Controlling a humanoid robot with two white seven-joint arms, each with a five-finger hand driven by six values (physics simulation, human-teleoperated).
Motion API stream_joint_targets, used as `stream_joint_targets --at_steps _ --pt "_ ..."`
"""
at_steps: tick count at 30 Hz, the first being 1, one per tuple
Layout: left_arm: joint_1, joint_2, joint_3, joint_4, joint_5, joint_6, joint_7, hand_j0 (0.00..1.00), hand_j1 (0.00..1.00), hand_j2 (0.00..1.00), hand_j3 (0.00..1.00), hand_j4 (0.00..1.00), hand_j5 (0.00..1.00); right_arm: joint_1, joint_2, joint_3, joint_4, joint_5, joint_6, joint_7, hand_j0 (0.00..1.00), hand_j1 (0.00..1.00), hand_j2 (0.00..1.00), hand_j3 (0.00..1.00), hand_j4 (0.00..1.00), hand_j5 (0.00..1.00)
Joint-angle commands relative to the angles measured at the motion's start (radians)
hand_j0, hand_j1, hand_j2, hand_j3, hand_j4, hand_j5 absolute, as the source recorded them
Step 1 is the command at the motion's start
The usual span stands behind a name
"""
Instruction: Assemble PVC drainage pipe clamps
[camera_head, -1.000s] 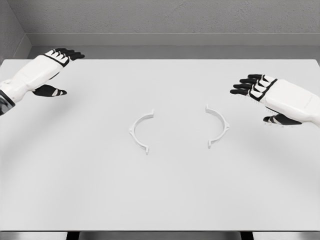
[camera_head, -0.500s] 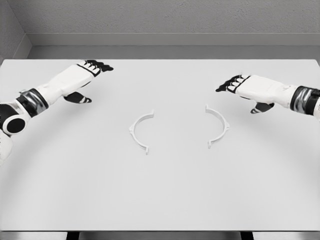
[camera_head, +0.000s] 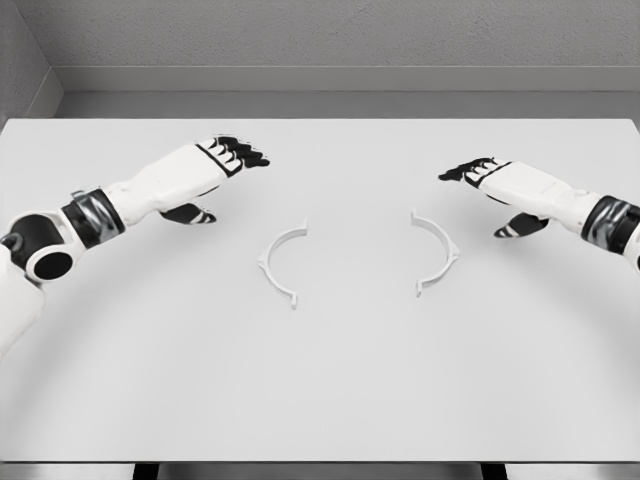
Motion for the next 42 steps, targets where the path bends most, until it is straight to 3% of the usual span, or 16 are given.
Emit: stream_joint_targets --at_steps 1,8,11,19,29,36,42 --pt "0.008 0.056 0.006 -0.102 0.024 0.001 0.001 1.0 1.0 1.0 1.0 1.0 1.0 0.0 0.026 -0.039 0.017 -0.008 0.003 -0.004 1.0 1.0 1.0 1.0 1.0 1.0" --pt "0.067 0.114 0.015 -0.24 0.038 0.001 0.001 1.0 1.0 1.0 1.0 1.0 1.0 0.0 0.093 -0.034 0.11 -0.005 0.003 -0.003 1.0 1.0 1.0 1.0 1.0 1.0" --pt "0.087 0.113 0.015 -0.254 0.04 0.001 0.001 1.0 1.0 1.0 1.0 1.0 1.0 0.0 0.115 -0.034 0.118 -0.003 0.003 -0.003 1.0 1.0 1.0 1.0 1.0 1.0" --pt "0.137 0.102 0.014 -0.245 0.033 0.001 -0.005 1.0 1.0 1.0 1.0 1.0 1.0 0.002 0.118 -0.028 0.125 -0.006 0.003 0.0 1.0 1.0 1.0 1.0 1.0 1.0" --pt "0.137 0.065 0.011 -0.256 0.033 0.001 -0.005 1.0 1.0 1.0 1.0 1.0 1.0 0.003 0.106 -0.034 0.112 -0.059 0.003 0.002 1.0 1.0 1.0 1.0 1.0 1.0" --pt "0.167 0.062 0.011 -0.28 0.033 0.001 -0.005 1.0 1.0 1.0 1.0 1.0 1.0 0.006 0.106 -0.03 0.098 -0.071 0.003 0.002 1.0 1.0 1.0 1.0 1.0 1.0" --pt "0.173 0.061 0.005 -0.257 0.021 0.001 -0.007 1.0 1.0 1.0 1.0 1.0 1.0 0.008 0.104 -0.026 0.078 -0.071 0.003 0.002 1.0 1.0 1.0 1.0 1.0 1.0"
